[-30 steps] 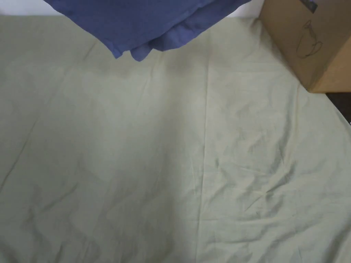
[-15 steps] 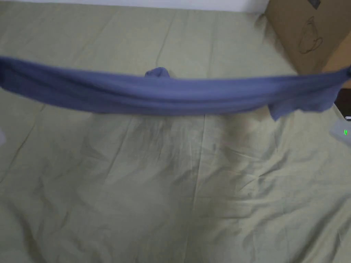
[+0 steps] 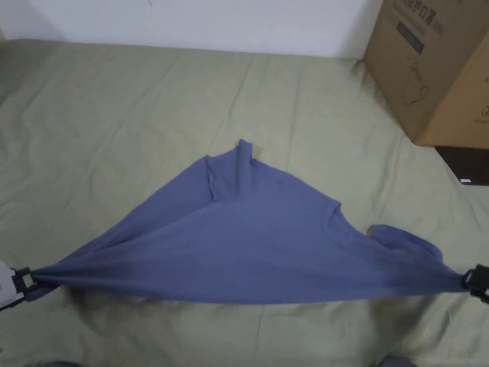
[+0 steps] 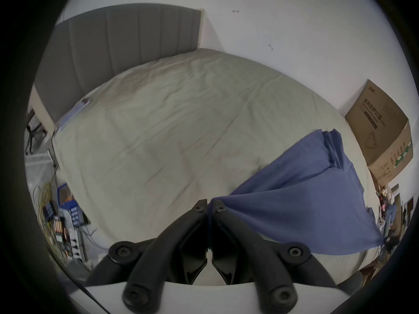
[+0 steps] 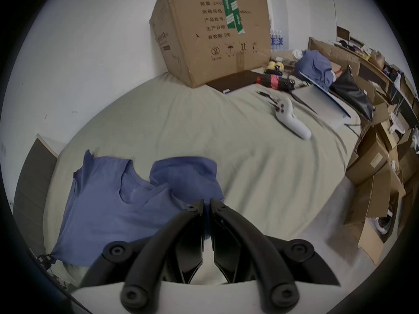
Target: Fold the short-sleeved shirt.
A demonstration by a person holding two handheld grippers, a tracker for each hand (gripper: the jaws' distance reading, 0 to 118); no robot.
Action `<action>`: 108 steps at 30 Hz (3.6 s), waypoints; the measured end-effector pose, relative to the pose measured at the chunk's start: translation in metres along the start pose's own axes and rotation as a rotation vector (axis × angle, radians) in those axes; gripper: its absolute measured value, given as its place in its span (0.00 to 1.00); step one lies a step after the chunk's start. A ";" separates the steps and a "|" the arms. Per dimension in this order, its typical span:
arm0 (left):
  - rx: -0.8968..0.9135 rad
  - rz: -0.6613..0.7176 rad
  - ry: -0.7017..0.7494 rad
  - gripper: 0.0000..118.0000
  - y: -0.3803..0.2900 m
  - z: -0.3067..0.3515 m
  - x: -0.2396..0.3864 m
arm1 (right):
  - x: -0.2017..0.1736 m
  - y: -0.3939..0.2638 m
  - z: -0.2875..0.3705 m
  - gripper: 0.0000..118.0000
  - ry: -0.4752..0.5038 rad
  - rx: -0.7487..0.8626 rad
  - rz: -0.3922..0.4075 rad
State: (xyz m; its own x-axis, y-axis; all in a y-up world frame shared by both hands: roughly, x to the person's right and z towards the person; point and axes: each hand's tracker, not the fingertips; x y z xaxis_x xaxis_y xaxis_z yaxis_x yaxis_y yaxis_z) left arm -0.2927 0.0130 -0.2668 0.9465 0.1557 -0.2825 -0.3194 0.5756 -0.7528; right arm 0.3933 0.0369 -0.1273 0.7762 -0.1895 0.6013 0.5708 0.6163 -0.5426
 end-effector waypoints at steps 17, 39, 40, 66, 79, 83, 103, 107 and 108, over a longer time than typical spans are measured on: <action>0.530 -0.170 -0.038 0.96 0.038 0.107 0.041 | -0.050 0.020 0.104 0.91 0.028 0.336 0.342; 0.711 -0.440 -0.270 0.00 -0.046 0.155 0.144 | -0.156 -0.047 0.156 0.00 0.352 0.601 0.405; 0.706 -0.430 -0.277 0.00 -0.046 0.154 0.145 | -0.157 -0.047 0.155 0.00 0.350 0.604 0.396; -0.178 -0.195 -0.007 0.99 0.009 0.003 0.000 | -0.165 -0.052 0.129 0.00 0.296 0.493 0.431; -0.207 -0.171 -0.055 0.00 -0.004 -0.030 -0.004 | -0.182 -0.055 0.115 0.00 0.270 0.430 0.475; -0.098 -0.158 -0.070 0.00 -0.003 -0.010 -0.005 | -0.185 -0.042 0.107 0.00 0.290 0.390 0.455; 0.049 -0.070 -0.111 0.00 -0.008 0.044 0.010 | -0.359 0.120 -0.118 0.97 0.186 -0.202 0.833; 0.046 -0.066 -0.091 0.00 -0.006 0.041 0.017 | -0.377 0.110 -0.182 0.97 0.114 -0.295 0.879; 0.047 -0.071 -0.080 0.00 -0.006 0.041 0.019 | -0.378 0.108 -0.192 0.97 0.111 -0.309 0.870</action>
State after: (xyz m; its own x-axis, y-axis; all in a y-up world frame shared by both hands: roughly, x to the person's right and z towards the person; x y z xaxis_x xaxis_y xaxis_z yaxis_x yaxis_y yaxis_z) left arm -0.2709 0.0452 -0.2437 0.9679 0.1757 -0.1797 -0.2507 0.6244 -0.7397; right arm 0.2129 0.0283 -0.5259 0.9767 0.1619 -0.1409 -0.1901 0.3476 -0.9182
